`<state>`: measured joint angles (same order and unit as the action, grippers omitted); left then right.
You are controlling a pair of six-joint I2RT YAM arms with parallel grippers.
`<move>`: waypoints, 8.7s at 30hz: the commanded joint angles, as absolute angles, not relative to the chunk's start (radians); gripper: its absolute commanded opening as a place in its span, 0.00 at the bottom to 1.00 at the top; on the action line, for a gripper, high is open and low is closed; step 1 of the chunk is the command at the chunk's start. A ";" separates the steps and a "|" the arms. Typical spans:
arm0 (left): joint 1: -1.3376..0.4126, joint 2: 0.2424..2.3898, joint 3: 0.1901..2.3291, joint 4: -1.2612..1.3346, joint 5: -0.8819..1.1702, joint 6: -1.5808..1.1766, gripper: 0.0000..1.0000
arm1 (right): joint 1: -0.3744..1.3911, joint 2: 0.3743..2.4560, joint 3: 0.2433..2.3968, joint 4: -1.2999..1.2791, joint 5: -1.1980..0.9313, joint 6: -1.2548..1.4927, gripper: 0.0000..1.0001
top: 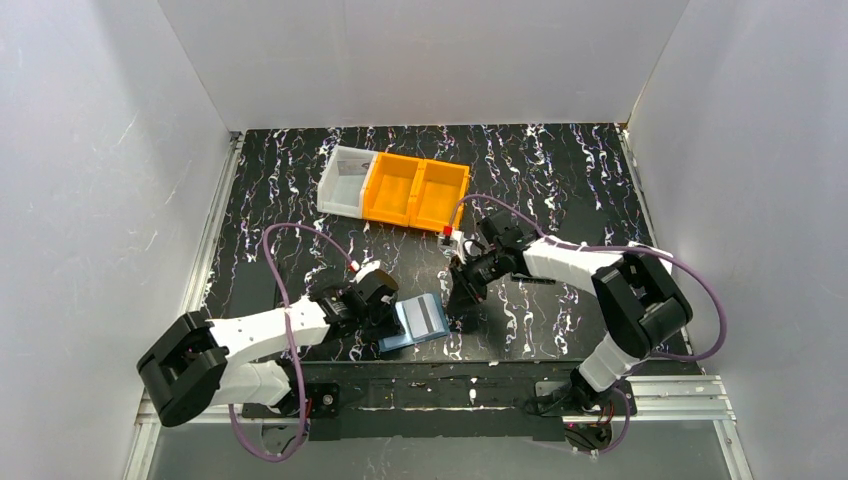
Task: Take the credit cards out of the card holder
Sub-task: Remove the credit card from the card holder.
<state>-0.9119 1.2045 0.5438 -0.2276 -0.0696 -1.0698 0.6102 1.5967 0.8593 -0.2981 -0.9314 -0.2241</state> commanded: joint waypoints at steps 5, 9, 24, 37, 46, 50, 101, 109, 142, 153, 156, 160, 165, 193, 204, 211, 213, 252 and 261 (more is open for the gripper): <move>-0.894 1.264 0.530 -0.169 -0.066 -1.056 0.12 | 0.688 1.681 0.914 -0.151 -0.856 -0.025 0.24; -0.892 1.287 0.535 -0.147 -0.056 -1.051 0.11 | 0.693 1.723 0.926 -0.133 -0.914 0.005 0.30; -0.892 1.372 0.561 -0.096 -0.019 -1.044 0.11 | 0.699 1.741 0.908 -0.088 -0.967 0.070 0.38; -0.891 1.396 0.558 -0.082 -0.012 -1.046 0.11 | 0.674 1.698 0.887 -0.116 -0.842 0.043 0.47; -0.891 1.399 0.554 -0.075 -0.007 -1.046 0.11 | 0.673 1.702 0.890 -0.132 -0.806 0.033 0.50; -0.890 1.401 0.555 -0.073 -0.005 -1.046 0.11 | 0.672 1.696 0.889 -0.135 -0.793 0.028 0.51; -0.890 1.417 0.562 -0.055 -0.001 -1.045 0.11 | 0.653 1.723 0.862 -0.083 -0.892 0.080 0.51; -0.891 1.422 0.567 -0.042 0.036 -1.045 0.11 | 0.653 1.740 0.853 -0.038 -1.007 0.126 0.51; -0.889 1.449 0.563 0.012 0.051 -1.058 0.11 | 0.603 1.702 0.830 -0.021 -0.940 0.138 0.51; -0.888 1.444 0.554 0.016 0.052 -1.059 0.11 | 0.572 1.642 0.838 -0.068 -0.862 0.082 0.52; -0.887 1.447 0.556 0.018 0.053 -1.058 0.11 | 0.572 1.642 0.827 -0.047 -0.898 0.096 0.52; -0.887 1.446 0.560 0.017 0.053 -1.059 0.11 | 0.574 1.661 0.828 -0.040 -0.953 0.104 0.51; -0.888 1.447 0.563 0.015 0.054 -1.058 0.11 | 0.584 1.672 0.824 -0.029 -0.970 0.116 0.50; -0.881 1.451 0.553 0.047 0.078 -1.058 0.14 | 0.616 1.733 0.826 0.025 -1.088 0.168 0.48; -0.866 1.380 0.514 0.065 0.087 -1.065 0.23 | 0.625 1.721 0.801 0.115 -1.143 0.236 0.43; -0.854 1.316 0.476 0.085 0.105 -1.070 0.28 | 0.635 1.736 0.801 0.145 -1.161 0.260 0.38; -0.849 1.294 0.463 0.088 0.106 -1.073 0.30 | 0.638 1.737 0.801 0.148 -1.162 0.261 0.38; -0.805 1.111 0.271 0.382 0.121 -1.280 0.61 | 0.721 1.790 0.841 0.107 -1.188 0.205 0.42; -0.799 1.128 0.276 0.384 0.120 -1.280 0.61 | 0.739 1.796 0.848 0.107 -1.209 0.199 0.47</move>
<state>-0.8059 1.1374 0.2821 0.3752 0.1200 -1.2808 0.7284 1.7832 0.8154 0.1062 -1.1751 0.2192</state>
